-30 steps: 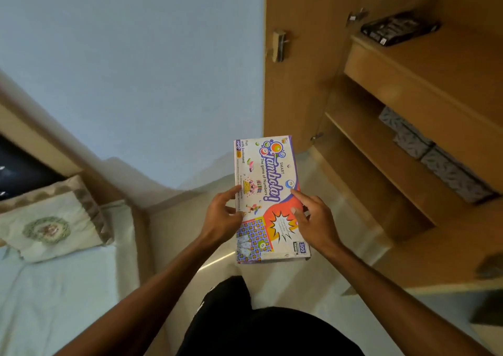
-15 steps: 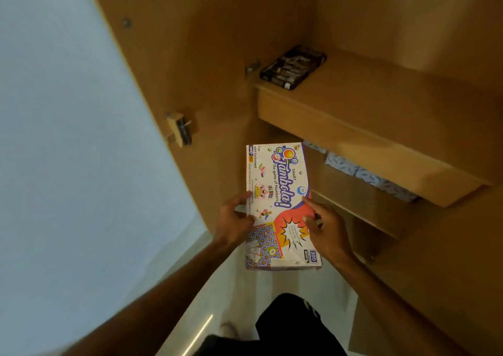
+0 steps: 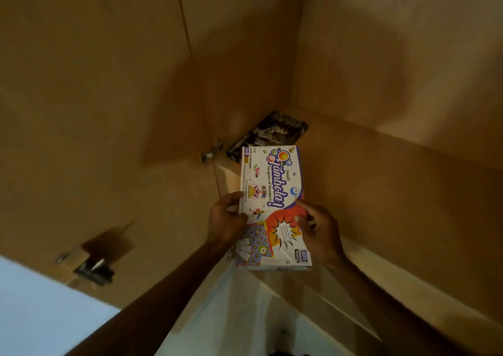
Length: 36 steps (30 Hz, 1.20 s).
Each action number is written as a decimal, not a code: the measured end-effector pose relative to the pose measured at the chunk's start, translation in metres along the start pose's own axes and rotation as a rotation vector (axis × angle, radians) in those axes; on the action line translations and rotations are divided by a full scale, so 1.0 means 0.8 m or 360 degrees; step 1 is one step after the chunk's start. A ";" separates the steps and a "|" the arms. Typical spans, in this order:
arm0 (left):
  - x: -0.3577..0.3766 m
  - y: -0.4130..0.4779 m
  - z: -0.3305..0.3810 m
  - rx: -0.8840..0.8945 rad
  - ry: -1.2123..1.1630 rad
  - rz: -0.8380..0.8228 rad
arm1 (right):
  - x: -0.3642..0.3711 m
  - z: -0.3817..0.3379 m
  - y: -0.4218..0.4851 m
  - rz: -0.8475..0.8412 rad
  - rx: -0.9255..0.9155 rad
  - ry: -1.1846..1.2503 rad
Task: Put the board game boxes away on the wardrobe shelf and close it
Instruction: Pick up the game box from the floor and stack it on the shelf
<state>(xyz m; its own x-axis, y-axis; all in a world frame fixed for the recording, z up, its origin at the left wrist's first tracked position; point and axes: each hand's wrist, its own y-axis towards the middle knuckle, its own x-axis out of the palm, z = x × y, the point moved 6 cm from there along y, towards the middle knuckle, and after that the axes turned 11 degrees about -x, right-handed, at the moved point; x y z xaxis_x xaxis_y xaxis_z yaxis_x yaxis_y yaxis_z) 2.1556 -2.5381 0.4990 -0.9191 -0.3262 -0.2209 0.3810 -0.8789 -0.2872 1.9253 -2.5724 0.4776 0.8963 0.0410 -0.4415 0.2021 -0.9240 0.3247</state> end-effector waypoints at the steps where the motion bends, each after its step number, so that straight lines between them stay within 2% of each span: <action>1: 0.006 0.020 0.013 0.0017 0.0008 0.0019 | -0.002 0.009 0.027 -0.0019 -0.0018 0.0007; 7: 0.043 0.144 0.080 0.0088 0.0229 0.0060 | 0.001 0.057 0.172 -0.0052 0.0075 0.0082; 9: 0.058 0.181 0.093 0.0069 0.0282 -0.0112 | 0.004 0.070 0.213 -0.0049 0.0129 0.0011; 11: 0.071 0.211 0.090 0.0032 0.0364 -0.0424 | 0.006 0.088 0.243 -0.0012 0.0216 -0.0005; 13: 0.077 0.233 0.083 0.0118 0.0581 -0.0685 | 0.009 0.101 0.261 0.0010 0.0267 -0.0004; 16: 0.079 0.251 0.081 0.0241 0.0828 -0.0846 | 0.011 0.109 0.278 0.0009 0.0288 -0.0037; 19: 0.075 0.269 0.096 0.0291 0.0930 -0.0725 | 0.012 0.111 0.289 0.0002 0.0254 -0.0062; 23: 0.050 0.278 0.110 0.0680 0.1277 -0.0226 | 0.017 0.104 0.295 0.0004 0.0159 -0.0053; 27: 0.037 0.253 0.111 0.0899 0.1298 0.0320 | 0.040 0.086 0.283 -0.0151 0.0069 0.0194; 31: 0.039 0.245 0.101 0.0843 0.1198 0.0379 | 0.062 0.075 0.276 -0.0368 -0.0133 0.0036; 36: 0.041 0.231 0.092 0.0822 0.1199 0.0364 | 0.078 0.062 0.271 -0.0344 -0.0245 -0.0137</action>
<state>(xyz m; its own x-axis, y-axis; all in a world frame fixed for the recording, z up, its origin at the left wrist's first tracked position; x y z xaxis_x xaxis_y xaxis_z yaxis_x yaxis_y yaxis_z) 2.1885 -2.7368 0.5068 -0.4518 -0.3574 -0.8174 0.2866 -0.9258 0.2464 2.0054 -2.7887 0.4786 0.7905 0.1923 -0.5816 0.4484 -0.8284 0.3356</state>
